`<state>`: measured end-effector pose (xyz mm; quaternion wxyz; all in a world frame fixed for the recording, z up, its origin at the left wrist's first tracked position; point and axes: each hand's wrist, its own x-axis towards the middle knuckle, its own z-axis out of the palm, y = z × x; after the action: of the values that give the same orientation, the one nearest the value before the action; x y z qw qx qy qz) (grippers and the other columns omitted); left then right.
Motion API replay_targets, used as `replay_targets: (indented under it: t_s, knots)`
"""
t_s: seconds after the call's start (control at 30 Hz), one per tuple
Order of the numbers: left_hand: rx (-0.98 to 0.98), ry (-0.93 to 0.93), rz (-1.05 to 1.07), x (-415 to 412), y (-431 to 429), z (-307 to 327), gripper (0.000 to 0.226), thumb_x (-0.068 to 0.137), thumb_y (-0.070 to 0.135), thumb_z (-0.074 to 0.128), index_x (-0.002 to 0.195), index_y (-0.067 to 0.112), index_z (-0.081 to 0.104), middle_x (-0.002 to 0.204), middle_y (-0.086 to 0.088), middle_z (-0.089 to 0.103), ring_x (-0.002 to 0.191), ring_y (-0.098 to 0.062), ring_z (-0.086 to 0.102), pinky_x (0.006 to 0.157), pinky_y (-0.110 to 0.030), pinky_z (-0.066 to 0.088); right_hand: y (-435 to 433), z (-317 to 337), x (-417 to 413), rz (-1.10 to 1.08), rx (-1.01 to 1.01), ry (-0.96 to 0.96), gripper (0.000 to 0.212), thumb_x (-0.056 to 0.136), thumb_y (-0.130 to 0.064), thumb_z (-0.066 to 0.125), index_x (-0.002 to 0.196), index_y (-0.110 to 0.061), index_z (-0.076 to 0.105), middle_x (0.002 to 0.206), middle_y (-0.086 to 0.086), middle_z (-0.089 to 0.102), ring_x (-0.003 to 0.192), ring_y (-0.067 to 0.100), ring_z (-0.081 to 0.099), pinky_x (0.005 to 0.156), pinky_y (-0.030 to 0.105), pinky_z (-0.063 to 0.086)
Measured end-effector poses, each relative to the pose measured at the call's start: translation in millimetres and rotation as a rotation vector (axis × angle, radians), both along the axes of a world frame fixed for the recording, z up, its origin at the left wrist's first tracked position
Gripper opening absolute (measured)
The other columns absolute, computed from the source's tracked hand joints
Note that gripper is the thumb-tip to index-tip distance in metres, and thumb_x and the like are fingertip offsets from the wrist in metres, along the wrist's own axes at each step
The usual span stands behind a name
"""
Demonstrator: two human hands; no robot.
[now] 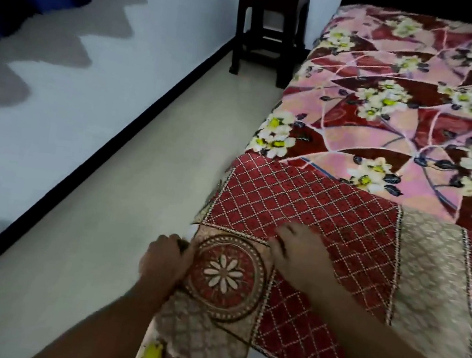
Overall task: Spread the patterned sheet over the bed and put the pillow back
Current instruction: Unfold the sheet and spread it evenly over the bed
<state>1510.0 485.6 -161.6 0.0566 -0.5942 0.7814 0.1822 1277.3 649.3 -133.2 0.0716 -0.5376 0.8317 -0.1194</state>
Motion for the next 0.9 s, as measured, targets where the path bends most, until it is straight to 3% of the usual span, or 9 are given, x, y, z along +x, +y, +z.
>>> replay_targets:
  t_s: [0.07, 0.13, 0.2, 0.3, 0.5, 0.57, 0.7, 0.83, 0.9]
  knots:
    - [0.033, 0.032, 0.029, 13.5, -9.1, -2.6, 0.084, 0.081, 0.086, 0.039, 0.118, 0.014, 0.062, 0.116, -0.015, 0.064, 0.108, -0.035, 0.061, 0.088, -0.042, 0.051, -24.0, -0.9, 24.6, -0.007, 0.096, -0.057, 0.049, 0.102, -0.049, 0.037, 0.128, -0.016, 0.061, 0.13, 0.008, 0.059, 0.118, 0.029, 0.055, 0.098, 0.042, 0.047]
    - [0.215, 0.018, 0.119, 21.6, -11.8, -2.5, 0.106, 0.066, 0.1, 0.032, 0.122, 0.014, 0.058, 0.122, -0.016, 0.061, 0.114, -0.036, 0.059, 0.092, -0.043, 0.047, -40.9, -2.2, 51.2, -0.044, 0.208, -0.061, 0.056, 0.102, -0.055, 0.036, 0.142, -0.019, 0.05, 0.15, 0.009, 0.045, 0.135, 0.03, 0.042, 0.11, 0.046, 0.038]
    - [0.335, 0.053, 0.148, 29.1, -11.2, -4.1, 0.111, 0.057, 0.106, 0.031, 0.113, 0.014, 0.06, 0.114, -0.012, 0.065, 0.105, -0.031, 0.062, 0.084, -0.038, 0.047, -46.7, -5.4, 74.5, -0.089, 0.229, -0.036, 0.06, 0.1, -0.058, 0.035, 0.145, -0.021, 0.048, 0.153, 0.009, 0.041, 0.138, 0.03, 0.038, 0.111, 0.049, 0.034]
    - [0.281, 0.136, 0.201, 44.8, -6.4, 0.9, 0.088, 0.068, 0.095, 0.045, 0.105, 0.016, 0.057, 0.1, -0.007, 0.065, 0.093, -0.027, 0.062, 0.073, -0.034, 0.044, -38.3, -5.9, 113.0, -0.046, 0.123, 0.001, 0.056, 0.095, -0.059, 0.04, 0.132, -0.021, 0.058, 0.136, 0.007, 0.055, 0.123, 0.029, 0.051, 0.102, 0.051, 0.043]
    - [0.244, 0.184, 0.088, 64.4, 4.8, 3.8, 0.054, 0.089, 0.074, 0.045, 0.095, 0.022, 0.056, 0.095, -0.006, 0.069, 0.091, -0.03, 0.066, 0.075, -0.034, 0.049, -25.4, -1.9, 184.9, 0.241, 0.129, -0.078, 0.057, 0.094, -0.064, 0.038, 0.13, -0.022, 0.052, 0.123, 0.005, 0.054, 0.118, 0.027, 0.05, 0.11, 0.052, 0.039]
    - [0.239, 0.229, 0.106, 61.7, 4.9, 7.4, 0.052, 0.09, 0.07, 0.05, 0.098, 0.019, 0.059, 0.094, -0.006, 0.069, 0.091, -0.03, 0.066, 0.074, -0.033, 0.048, -24.3, 1.2, 192.4, 0.219, 0.095, -0.073, 0.056, 0.091, -0.065, 0.041, 0.125, -0.022, 0.053, 0.117, 0.003, 0.054, 0.111, 0.025, 0.051, 0.106, 0.05, 0.042]
    - [0.38, 0.282, 0.271, 66.2, 6.4, 11.6, 0.057, 0.087, 0.067, 0.058, 0.099, 0.012, 0.071, 0.092, -0.008, 0.071, 0.089, -0.03, 0.066, 0.072, -0.031, 0.045, -10.4, -1.3, 222.2, 0.257, 0.126, -0.046, 0.058, 0.08, -0.069, 0.052, 0.111, -0.02, 0.059, 0.109, 0.004, 0.057, 0.097, 0.025, 0.054, 0.08, 0.042, 0.049]
    - [0.533, 0.317, 0.385, 76.2, 15.4, 21.4, 0.069, 0.079, 0.073, 0.058, 0.095, 0.009, 0.075, 0.09, -0.011, 0.073, 0.085, -0.029, 0.068, 0.077, -0.033, 0.054, -2.6, -8.5, 245.5, 0.149, 0.197, -0.108, 0.043, 0.081, -0.027, 0.061, 0.122, -0.017, 0.055, 0.112, 0.006, 0.06, 0.096, 0.027, 0.063, 0.065, 0.04, 0.053]
    - [0.599, 0.347, 0.419, 80.2, 23.5, 25.0, 0.072, 0.07, 0.077, 0.062, 0.09, 0.009, 0.076, 0.087, -0.01, 0.074, 0.083, -0.029, 0.071, 0.081, -0.037, 0.059, -3.1, -3.6, 246.8, 0.093, 0.109, -0.131, 0.034, 0.079, -0.021, 0.064, 0.113, -0.016, 0.059, 0.102, 0.005, 0.063, 0.085, 0.025, 0.064, 0.059, 0.035, 0.051]
